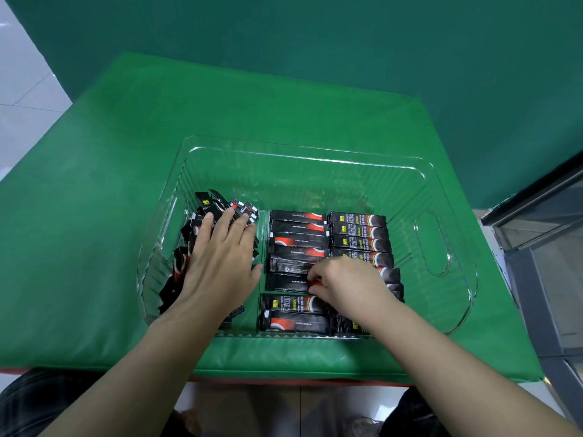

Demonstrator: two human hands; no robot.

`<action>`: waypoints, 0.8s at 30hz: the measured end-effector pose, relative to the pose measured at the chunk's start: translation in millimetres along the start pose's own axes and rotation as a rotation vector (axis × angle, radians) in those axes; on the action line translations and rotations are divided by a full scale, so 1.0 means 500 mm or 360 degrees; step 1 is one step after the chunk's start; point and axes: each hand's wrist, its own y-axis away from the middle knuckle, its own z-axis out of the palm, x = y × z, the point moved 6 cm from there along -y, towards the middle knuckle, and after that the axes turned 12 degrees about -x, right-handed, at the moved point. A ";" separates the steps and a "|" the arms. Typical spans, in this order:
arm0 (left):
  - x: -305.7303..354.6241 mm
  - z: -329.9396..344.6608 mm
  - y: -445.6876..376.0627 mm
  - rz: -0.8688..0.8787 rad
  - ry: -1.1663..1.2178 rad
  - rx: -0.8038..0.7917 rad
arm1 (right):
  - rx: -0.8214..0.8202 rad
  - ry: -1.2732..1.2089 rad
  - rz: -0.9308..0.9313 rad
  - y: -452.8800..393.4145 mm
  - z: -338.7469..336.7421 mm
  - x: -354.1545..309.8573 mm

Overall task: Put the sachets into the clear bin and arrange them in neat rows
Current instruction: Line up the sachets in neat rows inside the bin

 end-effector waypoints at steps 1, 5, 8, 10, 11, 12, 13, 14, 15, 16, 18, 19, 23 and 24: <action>0.000 0.000 0.000 0.0000 0.0003 -0.0002 | -0.0006 -0.0017 -0.0001 0.000 0.000 0.000; 0.000 0.001 -0.002 0.0002 0.0001 0.0010 | -0.0008 -0.0044 -0.0009 0.002 0.000 0.001; 0.000 0.004 -0.003 -0.0003 0.0000 0.0005 | -0.0008 -0.0067 0.0005 -0.001 0.000 0.002; -0.001 0.004 -0.002 -0.0007 0.0002 0.0013 | -0.0024 -0.0050 0.0004 0.000 -0.001 -0.001; -0.001 0.004 -0.002 -0.0010 -0.0003 0.0020 | -0.0023 -0.0038 0.0002 0.001 -0.005 -0.004; -0.001 0.004 -0.001 -0.0011 -0.0004 0.0025 | -0.0012 -0.0036 -0.0001 0.002 -0.012 -0.007; -0.001 0.004 -0.001 -0.0010 0.0002 0.0029 | 0.0022 -0.0051 -0.0013 0.002 -0.023 -0.010; -0.001 0.005 -0.001 -0.0010 0.0005 0.0032 | 0.0066 -0.0085 -0.0027 -0.001 -0.037 -0.016; -0.002 0.006 -0.002 -0.0012 0.0004 0.0036 | 0.0101 -0.0134 -0.0038 -0.009 -0.051 -0.021; -0.002 0.007 -0.002 -0.0013 0.0006 0.0040 | 0.0124 -0.0201 -0.0044 -0.019 -0.065 -0.027; -0.004 0.009 -0.001 -0.0017 0.0033 0.0054 | 0.0137 -0.0355 -0.0038 -0.054 -0.082 -0.036; -0.005 0.010 -0.001 -0.0023 0.0042 0.0061 | 0.0135 -0.0428 -0.0032 -0.075 -0.088 -0.041; -0.009 0.011 -0.001 -0.0048 0.0101 0.0045 | 0.0015 -0.0840 -0.0078 -0.157 -0.090 -0.066; -0.010 0.014 -0.002 -0.0061 0.0098 0.0030 | -0.0036 -0.0911 -0.0084 -0.174 -0.088 -0.073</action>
